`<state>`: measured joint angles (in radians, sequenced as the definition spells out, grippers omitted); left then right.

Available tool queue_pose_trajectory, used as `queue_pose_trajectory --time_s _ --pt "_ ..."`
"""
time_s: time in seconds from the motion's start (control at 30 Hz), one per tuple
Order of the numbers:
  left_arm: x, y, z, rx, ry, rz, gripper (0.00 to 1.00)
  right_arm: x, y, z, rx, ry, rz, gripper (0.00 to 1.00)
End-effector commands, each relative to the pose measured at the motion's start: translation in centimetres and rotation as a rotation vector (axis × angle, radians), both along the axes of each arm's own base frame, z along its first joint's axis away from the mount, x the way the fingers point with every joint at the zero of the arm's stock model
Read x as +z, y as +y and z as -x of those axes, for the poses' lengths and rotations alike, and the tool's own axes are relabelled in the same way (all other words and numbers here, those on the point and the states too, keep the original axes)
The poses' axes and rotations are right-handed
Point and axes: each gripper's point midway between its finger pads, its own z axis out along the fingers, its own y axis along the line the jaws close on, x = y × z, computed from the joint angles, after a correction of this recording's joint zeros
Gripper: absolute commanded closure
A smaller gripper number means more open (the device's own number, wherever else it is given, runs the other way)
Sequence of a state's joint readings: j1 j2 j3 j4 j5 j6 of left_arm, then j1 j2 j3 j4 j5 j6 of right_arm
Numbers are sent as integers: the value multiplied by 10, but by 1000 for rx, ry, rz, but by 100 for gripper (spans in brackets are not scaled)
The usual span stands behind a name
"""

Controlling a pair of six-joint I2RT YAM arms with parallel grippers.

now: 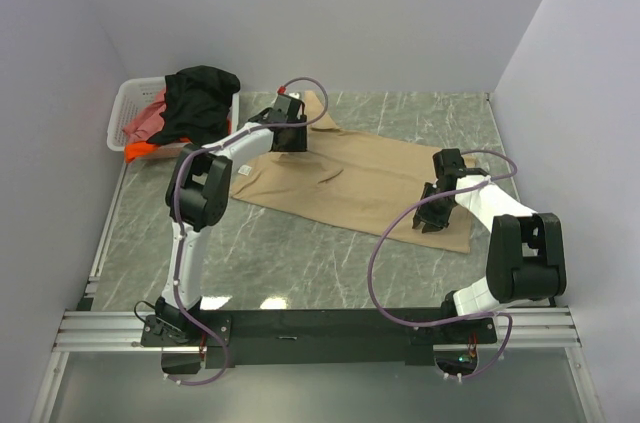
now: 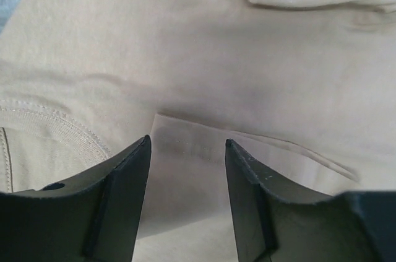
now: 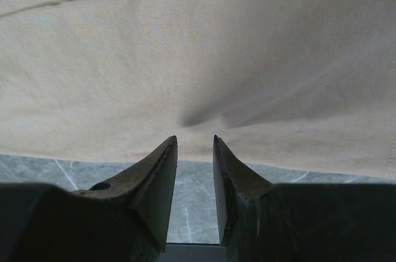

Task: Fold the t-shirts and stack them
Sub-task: Fold the tshirt

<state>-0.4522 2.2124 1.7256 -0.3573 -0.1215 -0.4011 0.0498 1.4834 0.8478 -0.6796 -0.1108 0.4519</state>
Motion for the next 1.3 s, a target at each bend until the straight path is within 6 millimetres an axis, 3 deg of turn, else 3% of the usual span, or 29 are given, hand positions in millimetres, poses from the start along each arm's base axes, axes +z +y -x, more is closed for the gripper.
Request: queue_pose_trajectory --time_s 0.0,0.13,0.33,0.63,0.8,1.03,1.27 --pt "5 1 -5 -5 -17 -11 44 7 2 -4 6 -45 -1 63" --pt "-1 2 -4 -6 -7 -19 45 8 2 -5 6 -46 -3 63" --pt "-6 3 -7 -9 -2 -38 55 7 2 -4 6 -40 -1 63" --pt "-5 6 -7 2 -16 -50 83 7 3 -5 8 -39 -3 63" --pt "11 4 -12 7 -55 -40 99 8 3 -5 12 -36 -1 63" --pt "45 1 -26 9 -150 -25 100 6 2 -4 11 -30 -1 63" --pt "44 -1 -25 -6 -157 -22 100 4 2 -3 15 -21 2 63"
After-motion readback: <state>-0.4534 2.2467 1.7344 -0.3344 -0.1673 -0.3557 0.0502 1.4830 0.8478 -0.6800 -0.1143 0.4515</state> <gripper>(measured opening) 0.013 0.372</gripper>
